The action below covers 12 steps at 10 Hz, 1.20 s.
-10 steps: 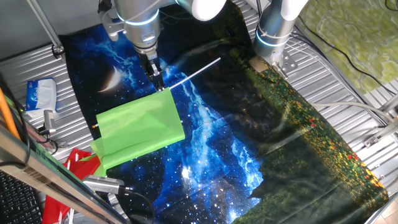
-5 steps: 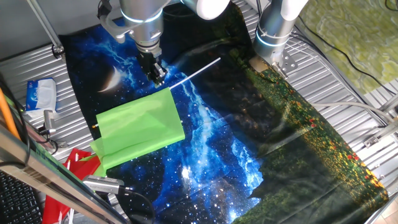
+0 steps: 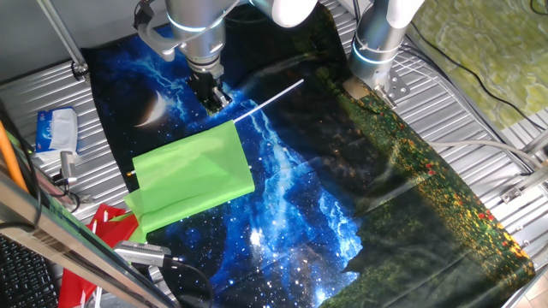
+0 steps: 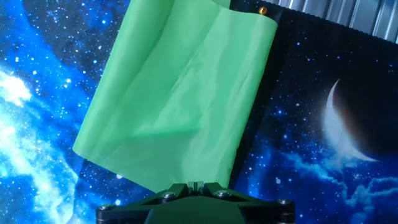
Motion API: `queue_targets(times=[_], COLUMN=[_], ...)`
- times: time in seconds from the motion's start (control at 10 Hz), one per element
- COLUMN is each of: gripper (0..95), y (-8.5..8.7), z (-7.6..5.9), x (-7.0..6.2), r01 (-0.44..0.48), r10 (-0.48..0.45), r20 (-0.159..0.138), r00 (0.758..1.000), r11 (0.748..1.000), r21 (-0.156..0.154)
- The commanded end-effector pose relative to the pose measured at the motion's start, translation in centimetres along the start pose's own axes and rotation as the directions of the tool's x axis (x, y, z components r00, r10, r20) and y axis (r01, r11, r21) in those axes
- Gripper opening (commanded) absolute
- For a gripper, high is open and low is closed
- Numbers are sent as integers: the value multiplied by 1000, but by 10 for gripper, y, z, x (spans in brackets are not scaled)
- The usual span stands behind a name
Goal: Wave the flag
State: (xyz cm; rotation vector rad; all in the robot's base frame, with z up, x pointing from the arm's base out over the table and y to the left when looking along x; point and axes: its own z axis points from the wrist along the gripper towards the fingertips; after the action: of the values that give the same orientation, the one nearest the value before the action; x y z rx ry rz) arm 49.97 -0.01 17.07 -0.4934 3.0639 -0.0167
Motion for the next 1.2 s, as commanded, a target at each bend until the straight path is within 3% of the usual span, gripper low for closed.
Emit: queue_targets(times=[0.1,0.6,1.2], gripper=[0,0,0], y=[0,0,3], z=[0,0,-1], x=[0,0,-2], r01=[0,-5,2], r10=[0,5,-2], r20=[-1,-11,-2], r00=[1000,1000,1000], r11=[1000,1000,1000], r21=[0,-3,-4])
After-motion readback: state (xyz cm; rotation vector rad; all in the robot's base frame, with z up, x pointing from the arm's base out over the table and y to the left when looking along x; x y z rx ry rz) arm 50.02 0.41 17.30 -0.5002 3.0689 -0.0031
